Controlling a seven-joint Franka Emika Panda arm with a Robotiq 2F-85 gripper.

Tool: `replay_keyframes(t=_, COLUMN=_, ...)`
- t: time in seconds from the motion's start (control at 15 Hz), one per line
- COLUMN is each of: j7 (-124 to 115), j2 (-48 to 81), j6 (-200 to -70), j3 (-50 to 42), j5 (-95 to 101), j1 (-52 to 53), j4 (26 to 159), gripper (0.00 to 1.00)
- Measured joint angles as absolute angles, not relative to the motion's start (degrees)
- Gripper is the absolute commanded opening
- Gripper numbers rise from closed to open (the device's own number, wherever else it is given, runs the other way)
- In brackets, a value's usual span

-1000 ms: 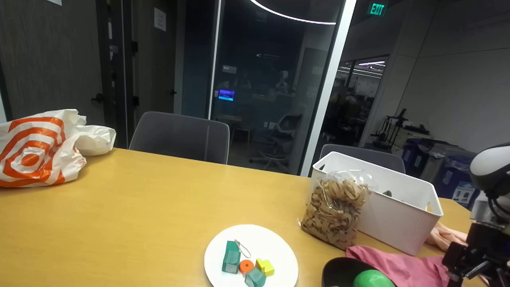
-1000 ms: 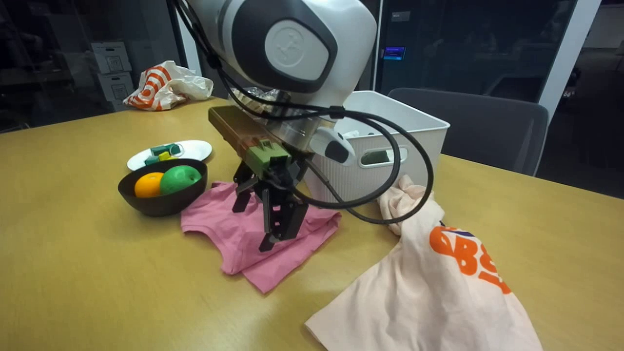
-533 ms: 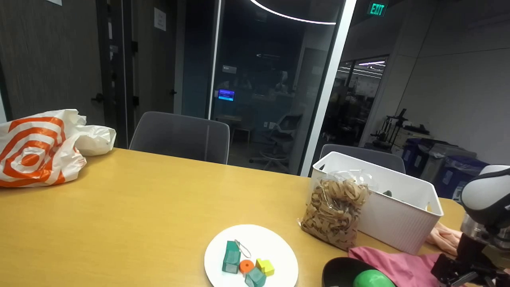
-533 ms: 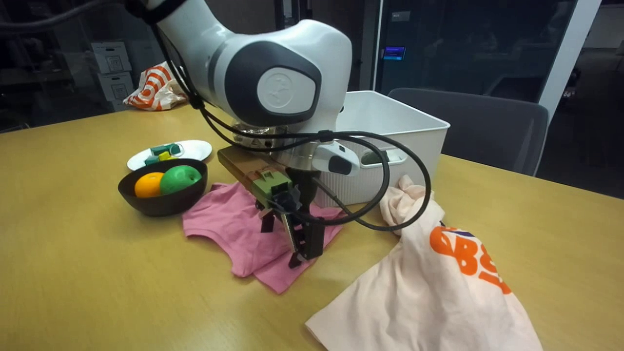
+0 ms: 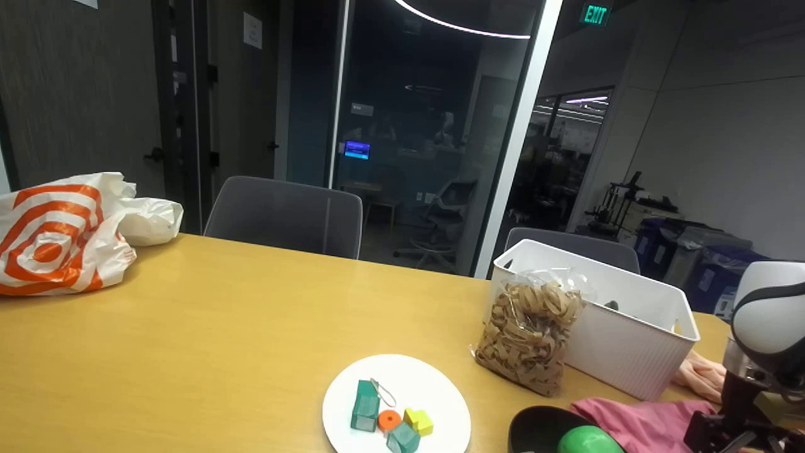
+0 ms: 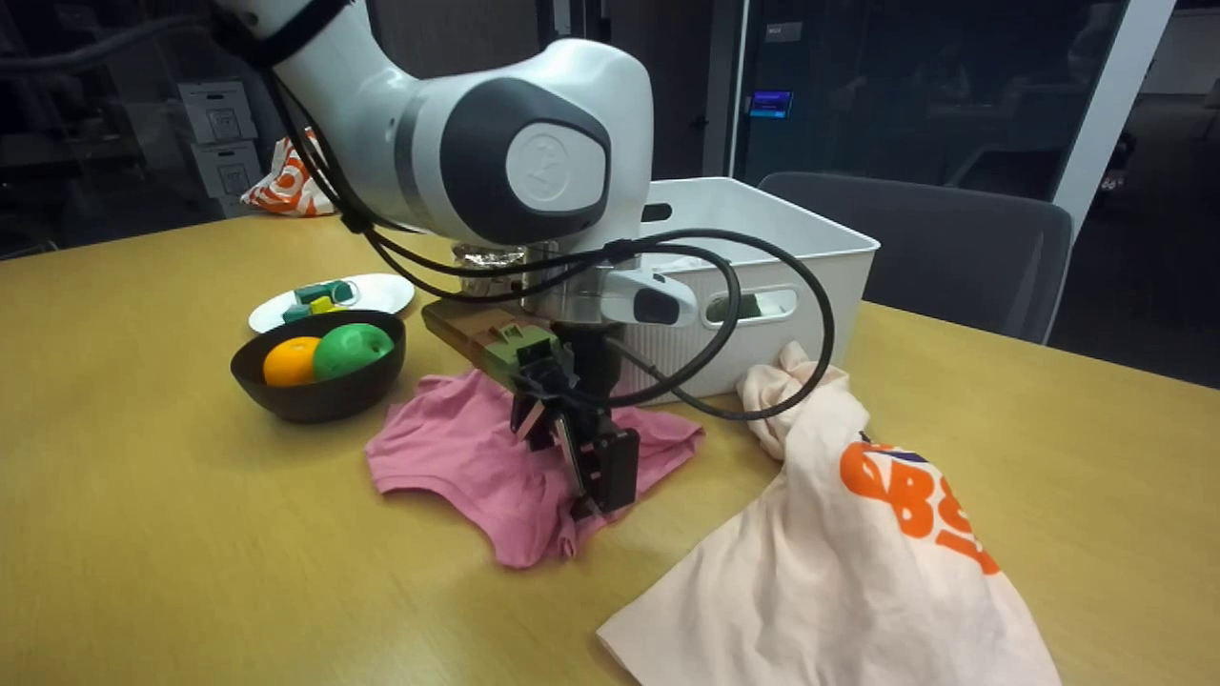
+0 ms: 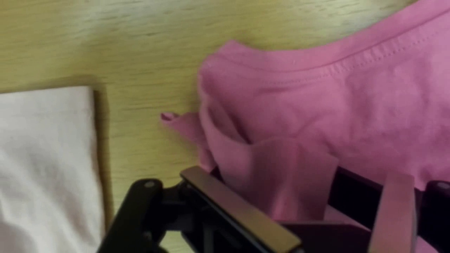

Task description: Put the two shirts in the white basket together

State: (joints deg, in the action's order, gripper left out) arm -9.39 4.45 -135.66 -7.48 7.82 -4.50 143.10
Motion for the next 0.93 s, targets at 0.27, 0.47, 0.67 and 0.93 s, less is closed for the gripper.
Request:
replay_keyframes(t=0.27, j7=-12.97, j2=4.35, j6=-135.66, j3=-7.81, j5=8.42, j1=-4.71, j4=142.67, gripper=0.11)
replay_keyframes(t=0.47, j7=-19.19, j2=3.69, j6=-135.86, j3=-9.44, j5=12.14, j1=-5.65, j4=141.29, gripper=0.13)
replay_keyframes(t=0.67, j7=-24.38, j2=2.41, j6=-136.27, j3=-11.07, j5=15.94, j1=-6.99, j4=139.93, gripper=0.14)
replay_keyframes(t=0.93, j7=-24.40, j2=-0.27, j6=-136.18, j3=-10.87, j5=15.84, j1=-7.51, j4=139.71, gripper=0.13)
